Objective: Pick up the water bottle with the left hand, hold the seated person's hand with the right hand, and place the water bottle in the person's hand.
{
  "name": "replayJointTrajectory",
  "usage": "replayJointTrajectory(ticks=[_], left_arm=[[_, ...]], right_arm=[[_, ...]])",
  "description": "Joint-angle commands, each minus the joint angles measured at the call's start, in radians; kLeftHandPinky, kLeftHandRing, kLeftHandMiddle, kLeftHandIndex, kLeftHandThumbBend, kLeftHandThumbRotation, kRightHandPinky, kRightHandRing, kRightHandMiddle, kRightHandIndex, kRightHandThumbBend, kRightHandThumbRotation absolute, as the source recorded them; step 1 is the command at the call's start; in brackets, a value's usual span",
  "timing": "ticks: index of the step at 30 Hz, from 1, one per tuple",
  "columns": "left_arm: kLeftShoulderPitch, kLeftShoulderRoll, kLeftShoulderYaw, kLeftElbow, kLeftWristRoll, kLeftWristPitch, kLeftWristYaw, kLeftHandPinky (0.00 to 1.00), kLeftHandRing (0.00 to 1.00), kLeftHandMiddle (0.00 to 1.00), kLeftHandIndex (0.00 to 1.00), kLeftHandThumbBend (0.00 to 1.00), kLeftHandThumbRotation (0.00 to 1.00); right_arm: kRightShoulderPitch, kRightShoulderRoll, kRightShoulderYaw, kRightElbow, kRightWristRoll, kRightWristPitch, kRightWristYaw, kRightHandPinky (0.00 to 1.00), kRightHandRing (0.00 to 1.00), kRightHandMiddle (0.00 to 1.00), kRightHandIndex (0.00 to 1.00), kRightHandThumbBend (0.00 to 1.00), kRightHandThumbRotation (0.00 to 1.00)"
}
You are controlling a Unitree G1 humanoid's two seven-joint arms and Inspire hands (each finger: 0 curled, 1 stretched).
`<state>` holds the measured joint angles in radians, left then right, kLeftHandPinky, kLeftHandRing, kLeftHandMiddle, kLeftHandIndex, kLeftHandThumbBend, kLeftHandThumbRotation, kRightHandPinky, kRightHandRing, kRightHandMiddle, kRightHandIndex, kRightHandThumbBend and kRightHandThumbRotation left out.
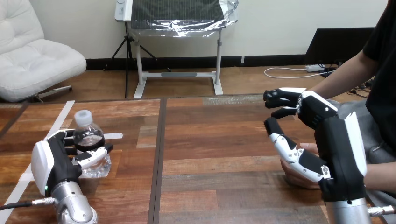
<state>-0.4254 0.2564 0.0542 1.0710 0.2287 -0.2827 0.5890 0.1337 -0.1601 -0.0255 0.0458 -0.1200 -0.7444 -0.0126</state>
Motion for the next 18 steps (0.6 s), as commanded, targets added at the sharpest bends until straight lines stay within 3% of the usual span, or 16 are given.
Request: replayJointTrajectory(ticks=[1, 18], left_arm=[[-0.093, -0.006, -0.013, 0.009, 0.015, 0.002, 0.023, 0.42, 0.47, 0.50, 0.51, 0.78, 0.00], [-0.103, -0.006, -0.020, 0.036, 0.022, -0.007, 0.032, 0.36, 0.42, 0.47, 0.48, 0.77, 0.00]], right_arm=[[-0.040, -0.001, -0.009, -0.041, 0.016, -0.001, 0.005, 0.55, 0.66, 0.70, 0.63, 0.41, 0.08], [-0.048, -0.003, -0.018, -0.028, 0.014, -0.020, 0.006, 0.53, 0.64, 0.70, 0.64, 0.42, 0.06]])
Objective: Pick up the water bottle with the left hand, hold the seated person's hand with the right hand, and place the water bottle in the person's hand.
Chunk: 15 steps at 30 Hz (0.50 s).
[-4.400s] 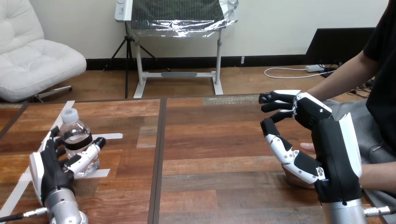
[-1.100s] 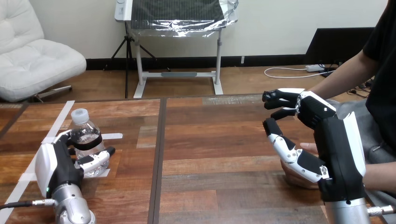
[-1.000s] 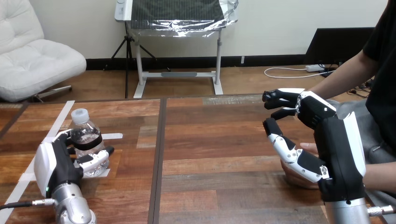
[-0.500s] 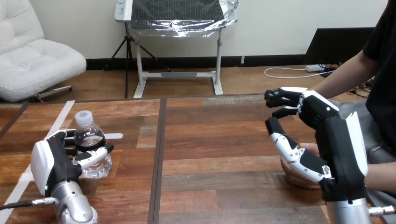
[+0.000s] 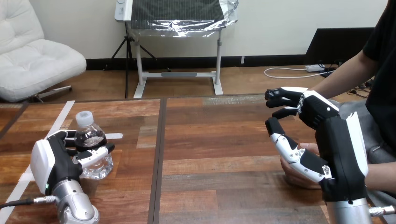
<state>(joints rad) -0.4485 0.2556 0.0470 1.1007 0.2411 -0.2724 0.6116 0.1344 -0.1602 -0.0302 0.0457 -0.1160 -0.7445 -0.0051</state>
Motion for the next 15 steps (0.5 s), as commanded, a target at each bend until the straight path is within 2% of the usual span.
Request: replayJointTrajectory(ticks=[1, 6, 15], left_arm=[[-0.079, -0.006, -0.012, 0.007, 0.008, -0.023, 0.007, 0.36, 0.42, 0.47, 0.48, 0.77, 0.00], [-0.073, -0.005, -0.013, 0.009, 0.010, -0.047, 0.012, 0.36, 0.41, 0.46, 0.48, 0.77, 0.00], [-0.068, -0.009, -0.009, 0.007, 0.005, -0.054, 0.012, 0.35, 0.41, 0.46, 0.47, 0.78, 0.00]], right_arm=[[-0.049, -0.003, -0.013, -0.027, 0.013, -0.019, 0.000, 0.53, 0.64, 0.69, 0.64, 0.42, 0.06], [-0.048, -0.003, -0.011, -0.028, 0.030, -0.016, 0.009, 0.54, 0.64, 0.69, 0.64, 0.42, 0.05], [-0.045, -0.001, -0.017, -0.034, 0.013, -0.011, 0.005, 0.55, 0.65, 0.70, 0.64, 0.41, 0.04]])
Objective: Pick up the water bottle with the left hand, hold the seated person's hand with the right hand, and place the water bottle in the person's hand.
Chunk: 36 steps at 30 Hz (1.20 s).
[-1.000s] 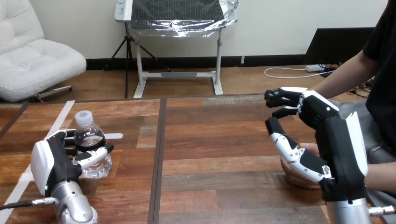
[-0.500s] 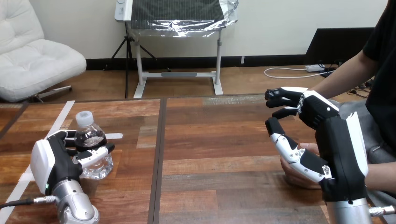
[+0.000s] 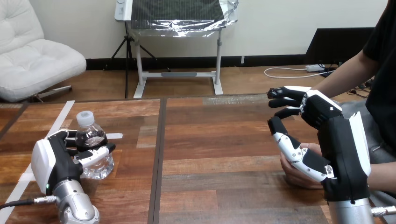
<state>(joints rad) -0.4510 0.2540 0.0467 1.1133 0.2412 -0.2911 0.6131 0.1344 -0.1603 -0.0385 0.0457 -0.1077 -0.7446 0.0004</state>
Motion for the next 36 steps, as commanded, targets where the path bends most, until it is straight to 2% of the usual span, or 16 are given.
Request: replayJointTrajectory(ticks=[1, 6, 18, 21, 28, 32, 36], left_arm=[[-0.064, -0.009, -0.007, -0.008, 0.001, -0.037, 0.010, 0.35, 0.41, 0.46, 0.47, 0.78, 0.00], [-0.061, -0.017, 0.005, -0.018, -0.014, -0.036, 0.003, 0.35, 0.41, 0.46, 0.47, 0.78, 0.00], [-0.043, -0.028, 0.002, -0.052, -0.021, -0.066, -0.002, 0.37, 0.43, 0.48, 0.47, 0.77, 0.00], [-0.036, -0.037, 0.009, -0.067, -0.034, -0.088, -0.009, 0.37, 0.43, 0.48, 0.47, 0.77, 0.00], [-0.001, -0.064, 0.018, -0.118, -0.077, -0.183, -0.060, 0.36, 0.41, 0.47, 0.47, 0.77, 0.00], [0.021, -0.081, 0.016, -0.165, -0.092, -0.212, -0.080, 0.36, 0.41, 0.47, 0.47, 0.77, 0.00], [0.047, -0.099, 0.014, -0.227, -0.104, -0.214, -0.103, 0.36, 0.41, 0.47, 0.46, 0.76, 0.00]], right_arm=[[-0.046, -0.001, -0.008, -0.032, 0.009, -0.012, 0.001, 0.55, 0.65, 0.70, 0.64, 0.41, 0.04], [-0.047, -0.002, -0.005, -0.029, 0.022, -0.015, 0.009, 0.55, 0.65, 0.70, 0.65, 0.41, 0.04], [-0.053, 0.001, -0.011, -0.023, 0.013, -0.011, 0.004, 0.55, 0.65, 0.69, 0.65, 0.43, 0.03], [-0.054, 0.000, -0.011, -0.019, 0.014, -0.014, 0.005, 0.55, 0.65, 0.69, 0.65, 0.43, 0.03], [-0.053, 0.001, -0.007, -0.017, 0.030, -0.015, 0.013, 0.55, 0.65, 0.70, 0.65, 0.43, 0.01], [-0.051, 0.003, -0.007, -0.019, 0.033, -0.010, 0.015, 0.56, 0.66, 0.70, 0.66, 0.44, 0.01], [-0.051, 0.004, -0.005, -0.020, 0.041, -0.007, 0.019, 0.56, 0.66, 0.70, 0.66, 0.44, 0.01]])
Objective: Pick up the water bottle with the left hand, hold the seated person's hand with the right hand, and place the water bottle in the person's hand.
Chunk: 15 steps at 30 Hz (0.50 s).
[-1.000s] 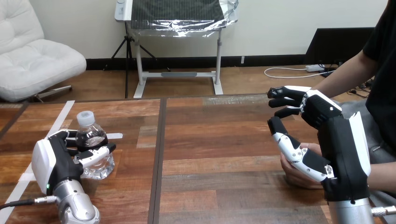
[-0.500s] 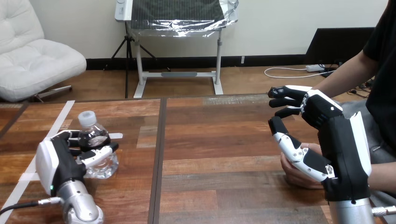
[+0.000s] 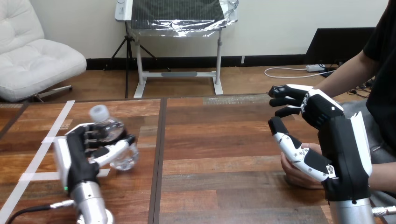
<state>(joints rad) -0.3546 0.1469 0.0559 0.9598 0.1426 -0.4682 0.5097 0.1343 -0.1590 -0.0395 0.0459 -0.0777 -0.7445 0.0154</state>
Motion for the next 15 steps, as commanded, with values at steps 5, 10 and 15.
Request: replayJointTrajectory(ticks=[5, 10, 15], left_arm=[[0.032, -0.041, -0.021, -0.266, -0.002, -0.042, -0.054, 0.37, 0.41, 0.47, 0.46, 0.75, 0.00], [0.065, -0.061, -0.031, -0.357, 0.002, -0.007, -0.076, 0.37, 0.41, 0.46, 0.46, 0.75, 0.00], [0.088, -0.074, -0.040, -0.417, 0.009, -0.002, -0.103, 0.37, 0.42, 0.47, 0.47, 0.74, 0.00]], right_arm=[[-0.063, -0.011, -0.010, 0.002, 0.020, -0.029, 0.013, 0.56, 0.66, 0.70, 0.66, 0.45, 0.01], [-0.064, -0.013, -0.011, 0.002, 0.036, -0.017, 0.024, 0.55, 0.66, 0.70, 0.67, 0.46, 0.00], [-0.070, -0.027, -0.024, 0.004, 0.008, -0.006, 0.021, 0.56, 0.67, 0.71, 0.67, 0.48, 0.00]])
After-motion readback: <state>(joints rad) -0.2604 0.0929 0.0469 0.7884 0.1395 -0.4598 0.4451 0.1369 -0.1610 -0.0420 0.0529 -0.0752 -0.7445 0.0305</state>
